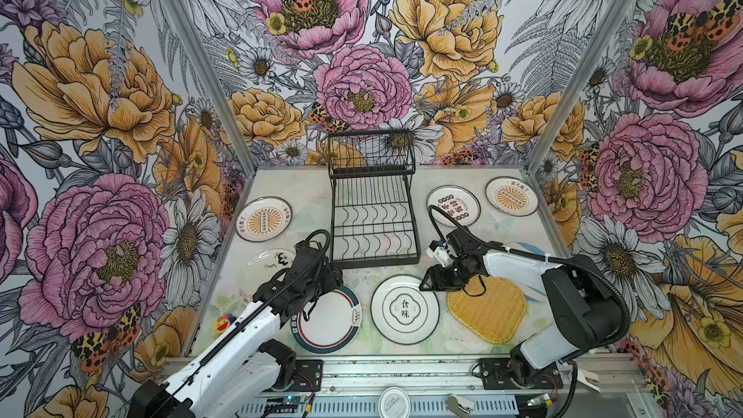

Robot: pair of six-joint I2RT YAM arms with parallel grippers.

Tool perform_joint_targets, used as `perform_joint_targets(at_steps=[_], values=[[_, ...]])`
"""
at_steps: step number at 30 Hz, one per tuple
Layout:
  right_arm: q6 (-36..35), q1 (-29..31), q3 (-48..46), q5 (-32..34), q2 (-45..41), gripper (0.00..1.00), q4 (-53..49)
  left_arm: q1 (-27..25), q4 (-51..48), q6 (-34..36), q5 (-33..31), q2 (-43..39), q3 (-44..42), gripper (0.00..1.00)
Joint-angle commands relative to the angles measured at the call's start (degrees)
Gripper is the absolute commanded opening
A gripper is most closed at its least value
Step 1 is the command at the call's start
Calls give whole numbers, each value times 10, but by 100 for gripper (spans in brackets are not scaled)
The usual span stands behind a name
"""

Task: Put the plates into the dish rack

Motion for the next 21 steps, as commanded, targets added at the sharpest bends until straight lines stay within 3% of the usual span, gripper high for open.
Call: perform_joint_targets(at_steps=[1, 10, 21], values=[[-10, 3, 12, 0, 10, 58, -8, -6, 14, -7, 8, 5, -3, 74], [-10, 18, 12, 6, 16, 49, -7, -10, 20, -10, 5, 8, -3, 74], [-21, 20, 22, 8, 34, 25, -7, -11, 24, -10, 3, 13, -4, 74]])
